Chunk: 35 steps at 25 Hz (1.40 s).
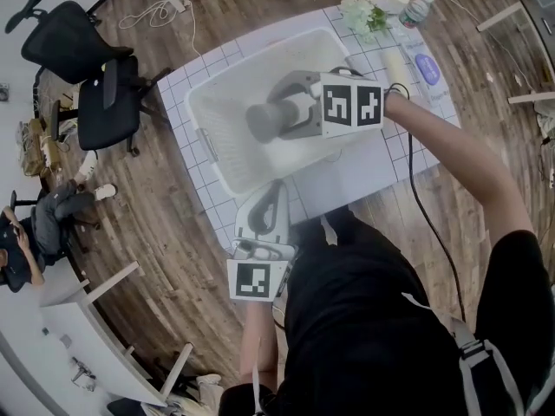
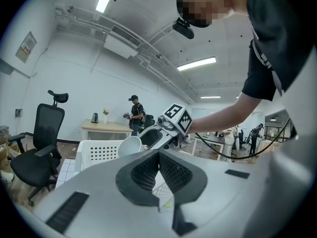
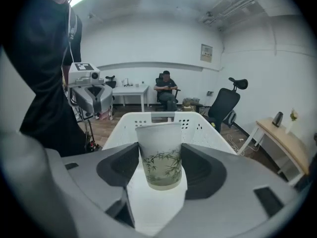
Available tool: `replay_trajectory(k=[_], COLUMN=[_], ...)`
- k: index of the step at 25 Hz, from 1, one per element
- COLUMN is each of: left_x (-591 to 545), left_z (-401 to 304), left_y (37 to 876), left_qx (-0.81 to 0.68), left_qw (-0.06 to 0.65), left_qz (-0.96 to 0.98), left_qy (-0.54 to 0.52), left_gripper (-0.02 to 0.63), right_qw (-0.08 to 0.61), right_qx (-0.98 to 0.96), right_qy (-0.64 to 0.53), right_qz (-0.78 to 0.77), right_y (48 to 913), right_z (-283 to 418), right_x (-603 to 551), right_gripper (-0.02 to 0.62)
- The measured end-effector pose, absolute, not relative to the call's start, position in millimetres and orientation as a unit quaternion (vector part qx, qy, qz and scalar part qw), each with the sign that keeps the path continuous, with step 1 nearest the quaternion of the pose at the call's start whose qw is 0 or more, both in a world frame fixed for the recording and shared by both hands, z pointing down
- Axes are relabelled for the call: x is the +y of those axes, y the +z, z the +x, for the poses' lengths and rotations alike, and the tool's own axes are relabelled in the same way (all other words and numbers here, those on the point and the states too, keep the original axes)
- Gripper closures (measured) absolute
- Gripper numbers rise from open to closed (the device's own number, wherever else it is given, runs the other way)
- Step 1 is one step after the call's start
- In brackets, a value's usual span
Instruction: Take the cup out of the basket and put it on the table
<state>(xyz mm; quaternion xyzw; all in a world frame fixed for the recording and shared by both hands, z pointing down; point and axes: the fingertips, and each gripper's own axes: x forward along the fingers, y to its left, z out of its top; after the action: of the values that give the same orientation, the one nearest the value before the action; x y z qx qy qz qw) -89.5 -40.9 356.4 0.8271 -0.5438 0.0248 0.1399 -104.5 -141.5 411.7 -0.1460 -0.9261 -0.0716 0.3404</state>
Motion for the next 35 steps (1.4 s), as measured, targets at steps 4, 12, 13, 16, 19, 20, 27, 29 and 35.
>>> replay_trajectory(k=[4, 12, 13, 16, 19, 20, 27, 29, 35], left_x=[-44.4, -50.1, -50.0, -48.2, -46.8, -46.2, -42.9, -40.9, -35.3], left_z=[-92.0, -93.0, -92.5, -89.1, -86.2, -85.4, -70.1, -63.2, -39.4], left_y=[350.0, 337.4, 336.0, 333.4, 330.5, 329.6, 321.4, 319.9, 323.7], left_qx=[-0.543, -0.543, -0.543, -0.543, -0.543, -0.543, -0.544, -0.544, -0.546], left_qw=[0.119, 0.102, 0.1, 0.098, 0.095, 0.094, 0.097, 0.099, 0.112], left_qz=[0.831, 0.833, 0.833, 0.833, 0.834, 0.834, 0.833, 0.833, 0.83], left_qy=[0.029, 0.03, 0.031, 0.033, 0.031, 0.03, 0.023, 0.022, 0.022], left_gripper=[0.597, 0.597, 0.597, 0.597, 0.597, 0.597, 0.597, 0.597, 0.597], right_qw=[0.306, 0.231, 0.222, 0.188, 0.151, 0.14, 0.054, 0.052, 0.041], right_qx=[-0.944, -0.971, -0.973, -0.982, -0.988, -0.989, -0.991, -0.99, -0.987], right_qy=[-0.044, -0.009, -0.004, 0.01, 0.031, 0.041, 0.091, 0.088, 0.098], right_qz=[-0.117, -0.063, -0.056, -0.03, 0.001, 0.013, 0.075, 0.093, 0.122], right_y=[389.4, 351.0, 345.7, 328.4, 313.9, 308.9, 280.0, 279.9, 290.0], right_z=[-101.3, -89.3, -87.0, -75.5, -63.1, -59.6, -28.2, -18.0, 11.3], right_x=[-136.1, -114.7, -111.8, -104.4, -99.8, -97.9, -80.1, -77.1, -68.4], right_gripper=[0.319, 0.319, 0.319, 0.319, 0.32, 0.32, 0.32, 0.32, 0.321])
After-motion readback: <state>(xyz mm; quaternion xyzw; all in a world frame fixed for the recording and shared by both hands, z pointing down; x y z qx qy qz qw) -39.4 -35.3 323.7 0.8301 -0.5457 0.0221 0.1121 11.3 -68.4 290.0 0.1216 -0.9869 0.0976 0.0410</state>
